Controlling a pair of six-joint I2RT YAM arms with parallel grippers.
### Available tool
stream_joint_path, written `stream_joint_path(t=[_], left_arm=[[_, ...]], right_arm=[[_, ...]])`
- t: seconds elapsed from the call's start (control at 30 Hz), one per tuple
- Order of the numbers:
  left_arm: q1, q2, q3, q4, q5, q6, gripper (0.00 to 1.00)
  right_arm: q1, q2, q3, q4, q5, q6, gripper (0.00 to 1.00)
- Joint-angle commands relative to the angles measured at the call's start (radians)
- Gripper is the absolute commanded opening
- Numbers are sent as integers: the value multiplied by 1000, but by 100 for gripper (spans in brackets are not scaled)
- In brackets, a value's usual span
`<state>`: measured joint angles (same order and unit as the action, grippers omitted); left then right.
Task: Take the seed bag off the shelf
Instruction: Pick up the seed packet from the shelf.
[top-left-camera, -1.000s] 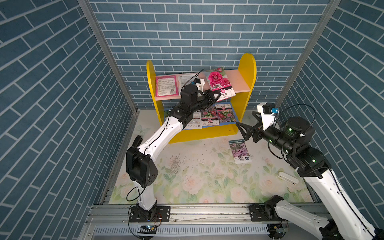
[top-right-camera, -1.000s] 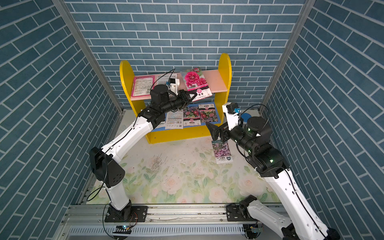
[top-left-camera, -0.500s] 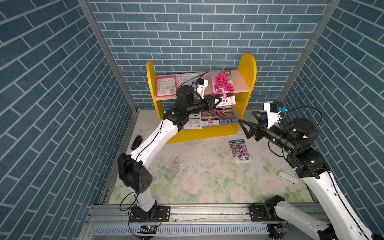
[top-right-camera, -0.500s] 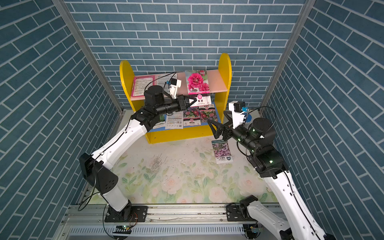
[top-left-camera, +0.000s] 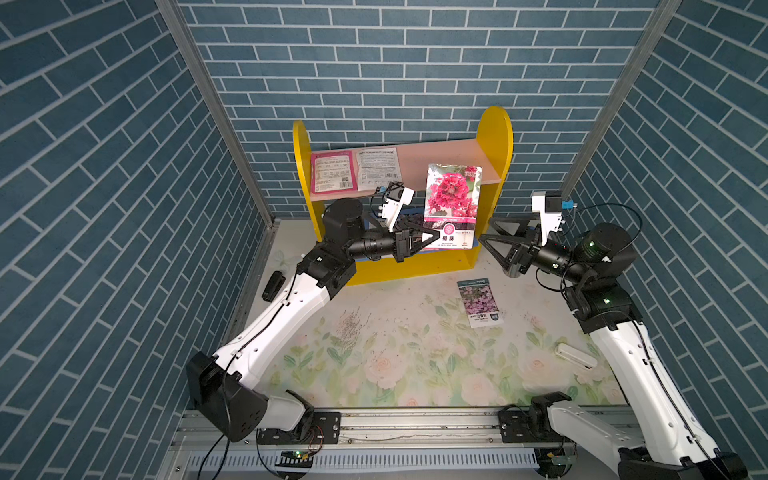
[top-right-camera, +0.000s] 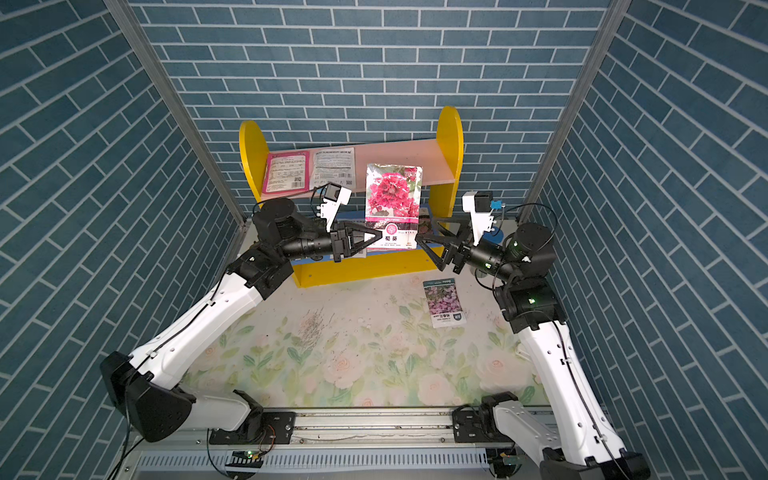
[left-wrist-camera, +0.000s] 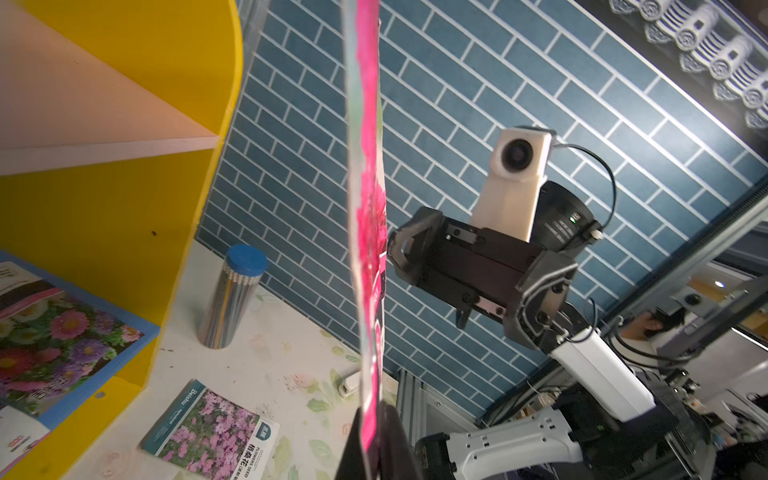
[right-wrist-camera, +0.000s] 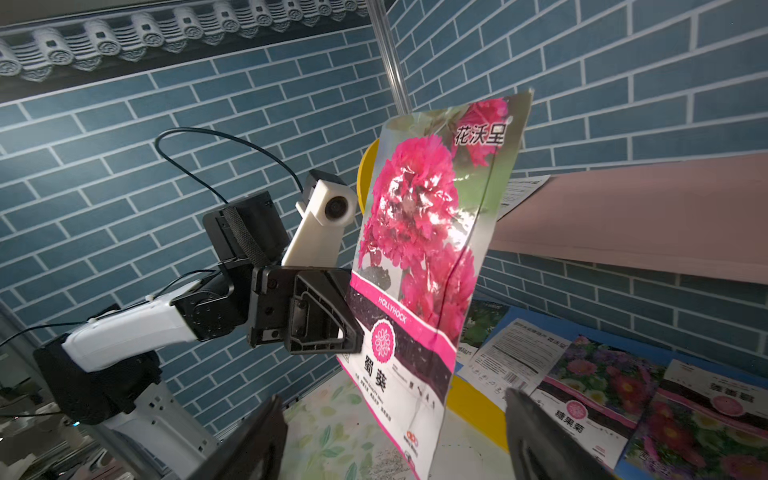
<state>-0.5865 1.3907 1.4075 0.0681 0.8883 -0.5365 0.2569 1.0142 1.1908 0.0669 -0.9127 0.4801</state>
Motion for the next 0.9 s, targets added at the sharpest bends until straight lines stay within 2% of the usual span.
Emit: stream_joint_path(t=[0.0,0.2,0.27,0.4,0.53,0.57,0.67,0.77,0.83,0.87], left_arm=[[-33,-21,-19,74,66,29,0],[-67,-18,-27,85,64,34,0],[-72,-15,-28,84,61,34,0],[-76,-15,-31,84,52,36,0],[-80,-12,-30,81,48,36,0],[-79,-12,-31,78,42,39,3],[-80,-11,-28,61,17,45,18],[-79,-8,-8,-4,-29,76,45],[-78,-6,13,-70,-72,113,70],[-77,-8,18,-95,-88,127,79]], right_arm=[[-5,7,-4,127,-81,80,75],[-16,11,1,121,-62,70,59],[-20,9,-1,122,-59,69,48],[-24,2,-8,122,-54,69,21],[-25,-2,-11,126,-55,71,7],[-25,-3,-11,125,-52,68,5],[-27,-4,-8,118,-57,72,0],[-28,-14,-10,93,-46,61,0],[-28,-24,-15,66,-28,52,0],[-28,-30,-19,51,-22,47,0]])
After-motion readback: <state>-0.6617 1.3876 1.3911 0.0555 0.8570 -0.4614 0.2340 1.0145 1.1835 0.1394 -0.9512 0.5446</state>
